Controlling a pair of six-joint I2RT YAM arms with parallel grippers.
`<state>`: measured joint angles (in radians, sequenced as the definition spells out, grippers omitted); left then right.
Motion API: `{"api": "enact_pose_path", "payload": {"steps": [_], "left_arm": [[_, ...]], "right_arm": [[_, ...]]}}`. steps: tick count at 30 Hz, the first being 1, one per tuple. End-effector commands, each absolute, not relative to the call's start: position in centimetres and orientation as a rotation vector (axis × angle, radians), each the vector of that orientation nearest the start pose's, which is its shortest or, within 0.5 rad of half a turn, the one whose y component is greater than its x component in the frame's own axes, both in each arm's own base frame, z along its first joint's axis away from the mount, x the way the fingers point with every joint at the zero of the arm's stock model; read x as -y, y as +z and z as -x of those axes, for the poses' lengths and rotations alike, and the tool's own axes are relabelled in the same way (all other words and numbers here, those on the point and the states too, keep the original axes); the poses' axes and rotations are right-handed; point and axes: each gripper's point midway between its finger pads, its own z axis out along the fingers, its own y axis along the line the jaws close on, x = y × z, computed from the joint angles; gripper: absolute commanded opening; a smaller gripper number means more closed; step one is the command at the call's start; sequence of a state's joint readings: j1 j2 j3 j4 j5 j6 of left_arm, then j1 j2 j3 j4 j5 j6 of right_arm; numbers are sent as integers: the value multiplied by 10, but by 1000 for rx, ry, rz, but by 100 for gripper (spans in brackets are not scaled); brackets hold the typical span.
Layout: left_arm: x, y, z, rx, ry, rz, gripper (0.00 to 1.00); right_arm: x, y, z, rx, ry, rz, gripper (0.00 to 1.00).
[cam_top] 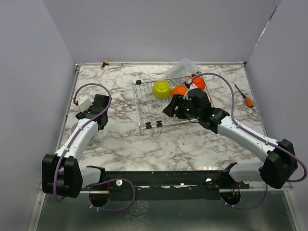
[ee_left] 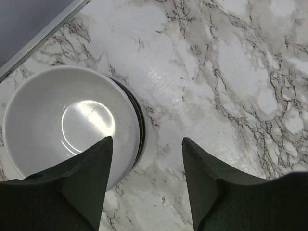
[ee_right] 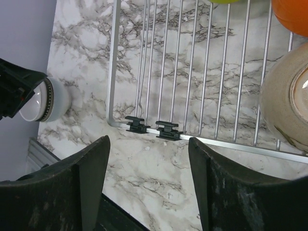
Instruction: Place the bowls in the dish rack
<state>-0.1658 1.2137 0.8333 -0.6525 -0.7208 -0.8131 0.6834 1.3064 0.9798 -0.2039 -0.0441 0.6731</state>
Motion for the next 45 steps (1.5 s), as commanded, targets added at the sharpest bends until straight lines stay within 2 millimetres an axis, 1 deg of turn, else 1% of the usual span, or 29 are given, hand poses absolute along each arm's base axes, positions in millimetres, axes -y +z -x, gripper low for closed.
{"api": "enact_pose_path", "payload": {"steps": [1,4,9,11,13,17,22,28,29,31,35,38,40,42,45], "left_arm": [[-48,108,-274,-2141,410,1003,59],[-52,104,-271,-2147,403,1025,56],[-56,101,-268,-2150,382,1056,40],[-57,103,-269,-2147,383,1050,34],[-56,108,-271,-2146,373,1034,27],[-56,119,-277,-2163,372,962,11],[-55,128,-280,-2190,376,887,0],[-51,132,-276,-2208,348,859,0],[-50,135,-277,-2205,337,851,0],[-50,148,-280,-2184,322,836,0],[-53,179,-289,-2143,327,821,0],[-49,201,-296,-2117,279,806,0],[-42,215,-300,-2100,216,786,0],[-29,225,-306,-2109,125,743,0],[5,237,-318,-2130,-100,634,0]], "right_arm": [[-281,201,-282,-2203,897,41,70],[-279,202,-282,-2195,893,31,69],[-268,204,-288,-2185,820,-6,69],[-268,206,-287,-2184,817,2,69],[-263,207,-291,-2173,785,-12,69],[-260,208,-292,-2170,770,-22,69],[-259,209,-292,-2164,765,-25,69],[-260,206,-293,-2174,755,-21,69],[-260,206,-293,-2174,758,-20,69],[-261,207,-293,-2174,765,-18,69],[-262,212,-293,-2164,782,-34,69],[-265,218,-294,-2141,805,-30,69],[-266,222,-295,-2133,810,-32,69],[-266,224,-296,-2129,813,-35,69],[-267,226,-296,-2122,825,-50,69]]}}
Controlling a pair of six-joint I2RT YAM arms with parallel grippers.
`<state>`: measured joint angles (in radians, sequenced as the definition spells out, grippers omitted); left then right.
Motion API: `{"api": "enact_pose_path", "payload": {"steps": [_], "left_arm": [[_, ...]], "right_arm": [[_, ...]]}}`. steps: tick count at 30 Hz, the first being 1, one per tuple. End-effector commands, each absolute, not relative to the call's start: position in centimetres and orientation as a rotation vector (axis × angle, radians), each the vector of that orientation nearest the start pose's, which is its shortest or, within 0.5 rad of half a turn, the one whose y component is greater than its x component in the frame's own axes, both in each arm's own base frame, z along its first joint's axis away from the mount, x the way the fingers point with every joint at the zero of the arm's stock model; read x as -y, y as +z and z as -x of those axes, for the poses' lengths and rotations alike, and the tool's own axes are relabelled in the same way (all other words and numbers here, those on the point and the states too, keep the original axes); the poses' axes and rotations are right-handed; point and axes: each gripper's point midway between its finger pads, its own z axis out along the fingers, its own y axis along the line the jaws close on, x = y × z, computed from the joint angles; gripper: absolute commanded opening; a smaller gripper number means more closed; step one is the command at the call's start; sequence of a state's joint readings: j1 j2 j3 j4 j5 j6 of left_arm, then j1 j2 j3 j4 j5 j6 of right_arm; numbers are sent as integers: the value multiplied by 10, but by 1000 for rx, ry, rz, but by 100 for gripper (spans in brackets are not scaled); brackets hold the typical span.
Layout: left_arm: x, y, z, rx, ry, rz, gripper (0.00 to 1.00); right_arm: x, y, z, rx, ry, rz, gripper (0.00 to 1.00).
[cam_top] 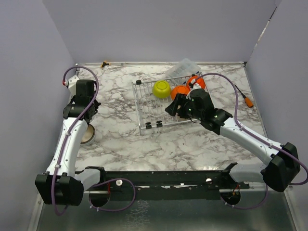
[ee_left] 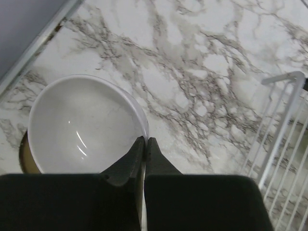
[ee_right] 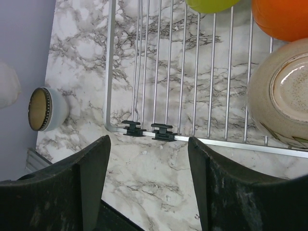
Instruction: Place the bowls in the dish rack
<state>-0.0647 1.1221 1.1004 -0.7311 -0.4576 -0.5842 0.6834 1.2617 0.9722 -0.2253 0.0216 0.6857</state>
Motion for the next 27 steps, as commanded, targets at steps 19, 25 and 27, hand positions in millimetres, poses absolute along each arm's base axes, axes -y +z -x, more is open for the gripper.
{"api": "enact_pose_path", "payload": {"steps": [19,25,27], "left_arm": [[214,300,-351,-1995,-1180,259,0],[278,291,-353,-1953,-1352,237,0],[292,285,-354,-1945,-1378,218,0]], "right_arm": [[-235,228,-298,-2060,719,-184,76],[-209,230,-295,-2026,623,-258,76],[-201,230,-292,-2021,602,-277,76]]}}
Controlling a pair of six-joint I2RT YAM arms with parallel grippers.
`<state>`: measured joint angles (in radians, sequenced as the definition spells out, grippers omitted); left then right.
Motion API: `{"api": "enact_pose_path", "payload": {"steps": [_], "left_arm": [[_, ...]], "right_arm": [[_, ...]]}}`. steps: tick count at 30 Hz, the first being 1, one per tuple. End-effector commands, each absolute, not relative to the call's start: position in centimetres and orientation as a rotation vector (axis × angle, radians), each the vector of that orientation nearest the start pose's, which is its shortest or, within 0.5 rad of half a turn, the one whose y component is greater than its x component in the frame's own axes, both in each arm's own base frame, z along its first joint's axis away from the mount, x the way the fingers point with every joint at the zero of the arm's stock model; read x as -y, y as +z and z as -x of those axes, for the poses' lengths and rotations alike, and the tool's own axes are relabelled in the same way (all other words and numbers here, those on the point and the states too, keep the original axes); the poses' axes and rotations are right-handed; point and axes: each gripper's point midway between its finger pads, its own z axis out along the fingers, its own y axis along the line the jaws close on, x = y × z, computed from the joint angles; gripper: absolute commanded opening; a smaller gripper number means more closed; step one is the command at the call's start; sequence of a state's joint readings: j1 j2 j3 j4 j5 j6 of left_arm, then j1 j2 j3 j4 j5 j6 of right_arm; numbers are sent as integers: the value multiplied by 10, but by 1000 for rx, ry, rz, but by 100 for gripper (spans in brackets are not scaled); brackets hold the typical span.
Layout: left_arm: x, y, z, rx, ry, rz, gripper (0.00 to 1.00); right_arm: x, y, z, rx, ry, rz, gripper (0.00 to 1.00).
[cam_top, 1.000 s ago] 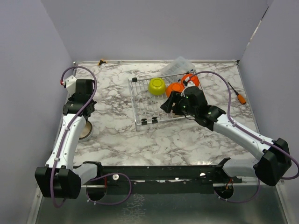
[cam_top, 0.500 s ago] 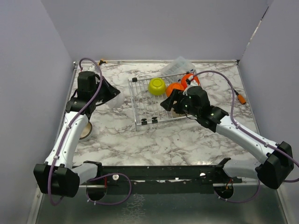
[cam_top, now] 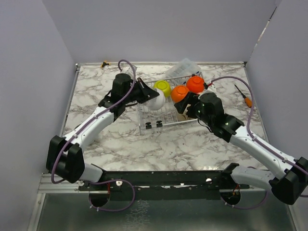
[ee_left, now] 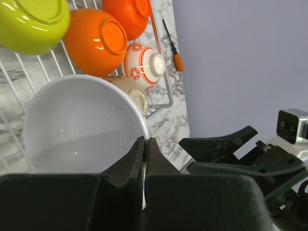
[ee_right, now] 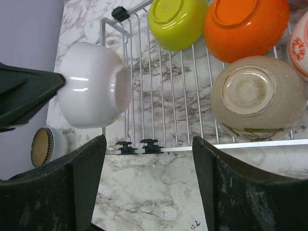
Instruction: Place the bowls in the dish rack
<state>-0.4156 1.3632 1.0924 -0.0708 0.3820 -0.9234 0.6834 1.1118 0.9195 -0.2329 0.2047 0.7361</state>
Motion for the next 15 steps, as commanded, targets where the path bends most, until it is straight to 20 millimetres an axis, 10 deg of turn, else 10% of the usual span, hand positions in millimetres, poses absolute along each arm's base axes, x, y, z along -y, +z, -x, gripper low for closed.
{"api": "enact_pose_path", "payload": {"steps": [1,15], "left_arm": [[300,282,-354,-1944,-1383,200,0],[344,208,-379,-1997,-1443,183,0]], "right_arm": [[-198,229,-290,-2020,594,-280,77],[-190,211,-276,-2062,606,-338,77]]}}
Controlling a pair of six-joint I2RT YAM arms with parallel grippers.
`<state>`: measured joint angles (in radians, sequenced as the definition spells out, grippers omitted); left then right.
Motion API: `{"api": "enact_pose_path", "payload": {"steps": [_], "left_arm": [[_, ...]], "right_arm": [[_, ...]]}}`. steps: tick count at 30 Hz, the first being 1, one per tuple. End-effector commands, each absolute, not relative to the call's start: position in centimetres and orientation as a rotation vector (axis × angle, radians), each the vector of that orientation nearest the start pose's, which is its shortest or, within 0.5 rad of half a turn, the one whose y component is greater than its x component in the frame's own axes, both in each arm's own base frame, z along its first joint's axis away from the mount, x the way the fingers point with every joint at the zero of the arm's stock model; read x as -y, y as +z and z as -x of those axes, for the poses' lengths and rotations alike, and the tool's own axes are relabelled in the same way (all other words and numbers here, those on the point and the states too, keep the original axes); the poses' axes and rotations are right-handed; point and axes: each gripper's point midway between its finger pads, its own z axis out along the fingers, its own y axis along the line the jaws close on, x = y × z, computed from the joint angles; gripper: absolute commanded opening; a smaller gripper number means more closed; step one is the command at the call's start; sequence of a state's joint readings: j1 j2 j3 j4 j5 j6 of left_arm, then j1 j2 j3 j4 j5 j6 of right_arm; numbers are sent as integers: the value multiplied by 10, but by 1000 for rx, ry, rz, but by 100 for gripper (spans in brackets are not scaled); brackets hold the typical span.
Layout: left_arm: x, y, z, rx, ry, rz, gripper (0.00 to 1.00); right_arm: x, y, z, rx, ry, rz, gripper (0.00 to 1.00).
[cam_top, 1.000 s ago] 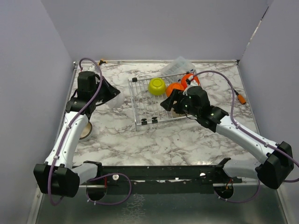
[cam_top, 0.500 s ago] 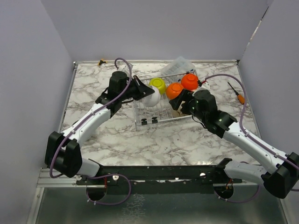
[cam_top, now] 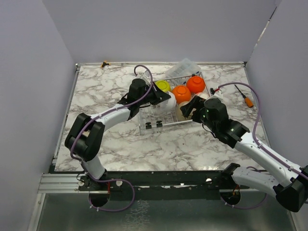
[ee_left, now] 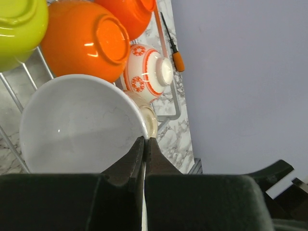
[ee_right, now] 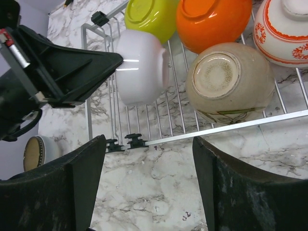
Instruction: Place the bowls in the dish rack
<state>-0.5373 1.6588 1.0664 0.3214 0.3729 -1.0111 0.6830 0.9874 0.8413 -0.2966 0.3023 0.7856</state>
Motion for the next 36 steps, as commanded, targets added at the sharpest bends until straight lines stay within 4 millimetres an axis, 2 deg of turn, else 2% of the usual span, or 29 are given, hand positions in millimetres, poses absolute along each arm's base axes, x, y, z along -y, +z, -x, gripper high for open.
{"api": "enact_pose_path", "payload": {"steps": [1,11,20,27,36], "left_arm": [[345,204,-379,-1997,-1454,189,0],[338,186,-382,-1968,-1489,305,0],[333,191,-378,-1886,-1609,412,0],[318,190,-367,-1814,-1652,516,0],[293,166,-356,-1805,-1679,640,0]], "right_arm": [[-191,210,-276,-2066,607,-337,77],[-190,205,-274,-2077,605,-339,77],[-189,203,-273,-2083,603,-341,77],[-189,201,-272,-2085,598,-342,77],[-189,199,-271,-2095,600,-342,77]]}}
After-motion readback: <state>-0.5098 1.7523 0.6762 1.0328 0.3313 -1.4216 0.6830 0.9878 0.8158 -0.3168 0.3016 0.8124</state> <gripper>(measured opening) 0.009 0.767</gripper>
